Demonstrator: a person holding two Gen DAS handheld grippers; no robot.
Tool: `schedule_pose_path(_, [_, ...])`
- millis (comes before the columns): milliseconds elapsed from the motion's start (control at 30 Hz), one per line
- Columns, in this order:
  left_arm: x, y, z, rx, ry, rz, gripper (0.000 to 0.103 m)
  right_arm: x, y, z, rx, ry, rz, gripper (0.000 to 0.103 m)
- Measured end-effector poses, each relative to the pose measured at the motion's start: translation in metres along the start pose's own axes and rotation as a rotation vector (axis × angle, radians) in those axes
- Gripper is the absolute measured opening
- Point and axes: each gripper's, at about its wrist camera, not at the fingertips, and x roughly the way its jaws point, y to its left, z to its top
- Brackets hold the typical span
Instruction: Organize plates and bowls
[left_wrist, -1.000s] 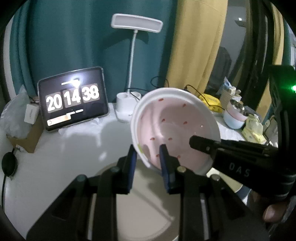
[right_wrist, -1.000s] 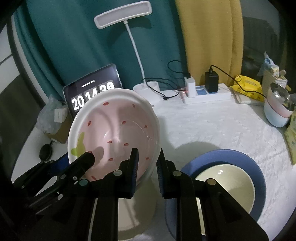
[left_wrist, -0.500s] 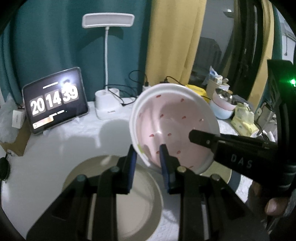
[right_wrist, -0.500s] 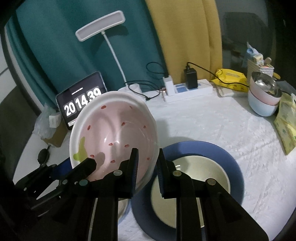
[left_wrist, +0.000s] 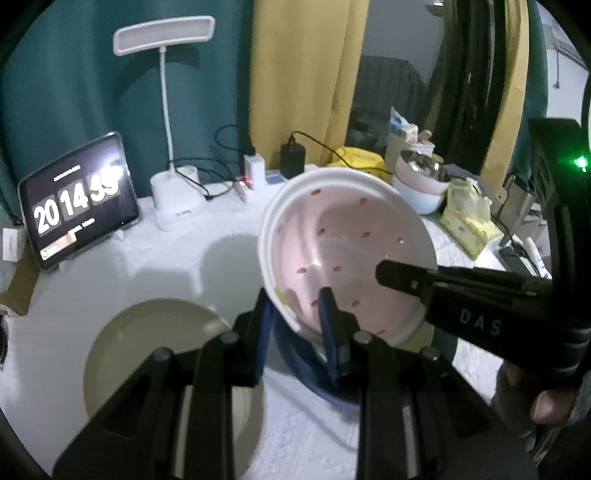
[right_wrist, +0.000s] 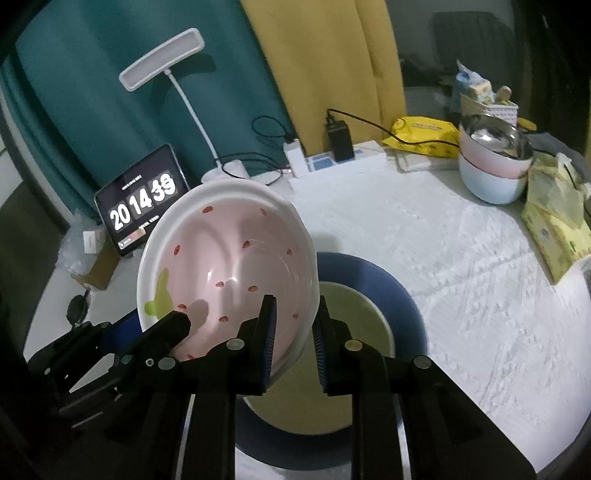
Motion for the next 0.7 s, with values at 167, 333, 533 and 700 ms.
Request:
schedule_pose_path(167, [0.008, -0.011, -0.008, 0.011, 0.038, -0.001, 0.026, 0.001, -0.012, -0.012, 0.007, 0.020, -0.020, 0.021])
schedule_pose_path(333, [0.014, -0.018, -0.014, 0.024, 0.064, 0.004, 0.026, 0.003, -0.019, -0.019, -0.003, 0.031, -0.034, 0.021])
schedule_pose_path(533, [0.023, -0.023, -0.020, 0.025, 0.104, 0.001, 0.026, 0.010, -0.026, -0.023, 0.002, 0.073, -0.045, 0.021])
schedule_pose_path(700, [0.030, -0.025, -0.023, 0.033, 0.128, 0.002, 0.027, 0.012, -0.029, -0.025, 0.004, 0.089, -0.052, 0.022])
